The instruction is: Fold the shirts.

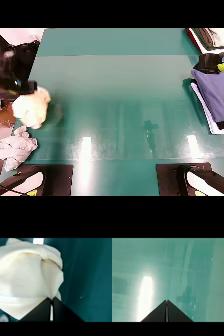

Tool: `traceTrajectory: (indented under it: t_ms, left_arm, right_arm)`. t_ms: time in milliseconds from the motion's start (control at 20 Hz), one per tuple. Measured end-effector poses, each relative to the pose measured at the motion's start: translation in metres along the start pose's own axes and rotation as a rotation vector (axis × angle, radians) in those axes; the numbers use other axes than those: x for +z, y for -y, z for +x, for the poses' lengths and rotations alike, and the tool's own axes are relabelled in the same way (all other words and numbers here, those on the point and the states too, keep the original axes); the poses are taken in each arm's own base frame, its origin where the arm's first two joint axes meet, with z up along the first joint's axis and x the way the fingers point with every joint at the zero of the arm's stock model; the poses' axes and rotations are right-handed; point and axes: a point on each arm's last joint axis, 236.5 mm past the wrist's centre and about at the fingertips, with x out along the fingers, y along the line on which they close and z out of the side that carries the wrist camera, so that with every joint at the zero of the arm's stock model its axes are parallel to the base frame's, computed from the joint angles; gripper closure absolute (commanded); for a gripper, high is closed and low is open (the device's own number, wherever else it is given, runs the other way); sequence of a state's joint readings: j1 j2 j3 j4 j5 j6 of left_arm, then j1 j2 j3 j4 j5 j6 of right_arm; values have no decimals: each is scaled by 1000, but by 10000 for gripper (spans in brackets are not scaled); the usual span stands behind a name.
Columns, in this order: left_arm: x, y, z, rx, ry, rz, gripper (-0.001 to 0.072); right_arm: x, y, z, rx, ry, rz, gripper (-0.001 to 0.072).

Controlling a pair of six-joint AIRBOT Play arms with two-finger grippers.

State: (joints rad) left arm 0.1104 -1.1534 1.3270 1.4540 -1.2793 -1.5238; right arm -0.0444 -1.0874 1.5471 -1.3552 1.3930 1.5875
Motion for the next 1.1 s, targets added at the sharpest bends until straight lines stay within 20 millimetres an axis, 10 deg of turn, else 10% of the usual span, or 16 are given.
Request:
traceTrajectory:
  t_ms: [250, 550, 750, 1000, 1100]
  left_arm:
    - [59, 149, -153, -387, 320, 251, 682]
    - [33, 280, -269, -750, 506, 512, 682]
    - [25, 333, -247, -844, 453, 585, 682]
    - [-3, 396, -146, -908, 174, 613, 657]
    - [-27, 418, -111, -935, 53, 628, 122]
  right_arm:
    - [40, -9, -32, 7, 157, -22, 696]
    - [80, -21, -81, 17, 331, -50, 696]
    - [87, -24, -95, 19, 371, -58, 696]
    - [82, -25, -96, 18, 346, -61, 696]
    - [79, -25, -96, 18, 334, -61, 696]
